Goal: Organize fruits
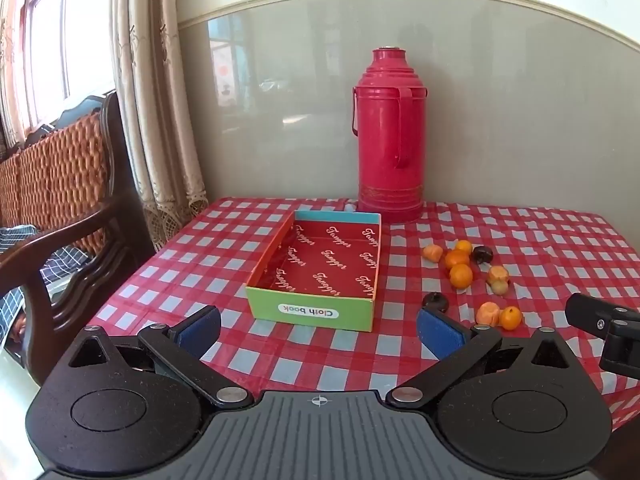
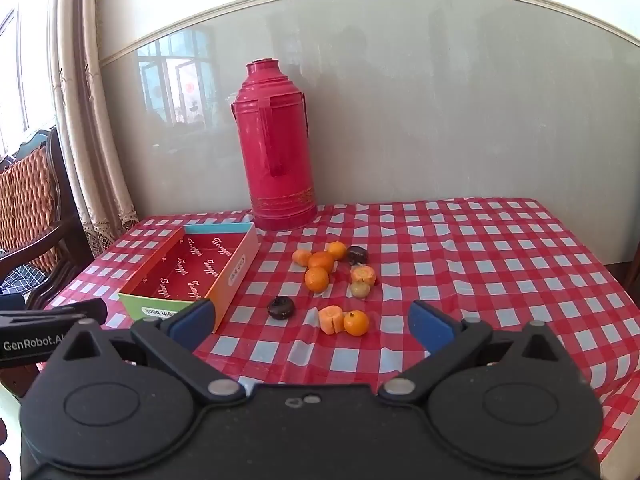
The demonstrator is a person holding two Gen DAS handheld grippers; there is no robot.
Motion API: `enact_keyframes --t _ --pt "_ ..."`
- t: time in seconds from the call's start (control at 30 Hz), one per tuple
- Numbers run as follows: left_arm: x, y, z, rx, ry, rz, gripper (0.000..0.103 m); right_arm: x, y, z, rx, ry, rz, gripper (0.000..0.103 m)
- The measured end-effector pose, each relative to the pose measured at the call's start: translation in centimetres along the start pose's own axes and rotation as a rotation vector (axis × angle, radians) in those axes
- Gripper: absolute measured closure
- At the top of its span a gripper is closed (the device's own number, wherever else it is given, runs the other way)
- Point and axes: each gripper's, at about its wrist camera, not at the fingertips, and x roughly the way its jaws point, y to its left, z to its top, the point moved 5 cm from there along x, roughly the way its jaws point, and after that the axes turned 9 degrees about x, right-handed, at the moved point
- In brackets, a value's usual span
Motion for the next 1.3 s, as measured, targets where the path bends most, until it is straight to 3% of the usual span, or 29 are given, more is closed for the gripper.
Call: enact_keyframes --t 1.3 --pt "0.13 0.42 -0.63 -0.014 -0.011 0.008 0.0 0.23 0.32 -0.36 -0.043 0.007 0.006 0.006"
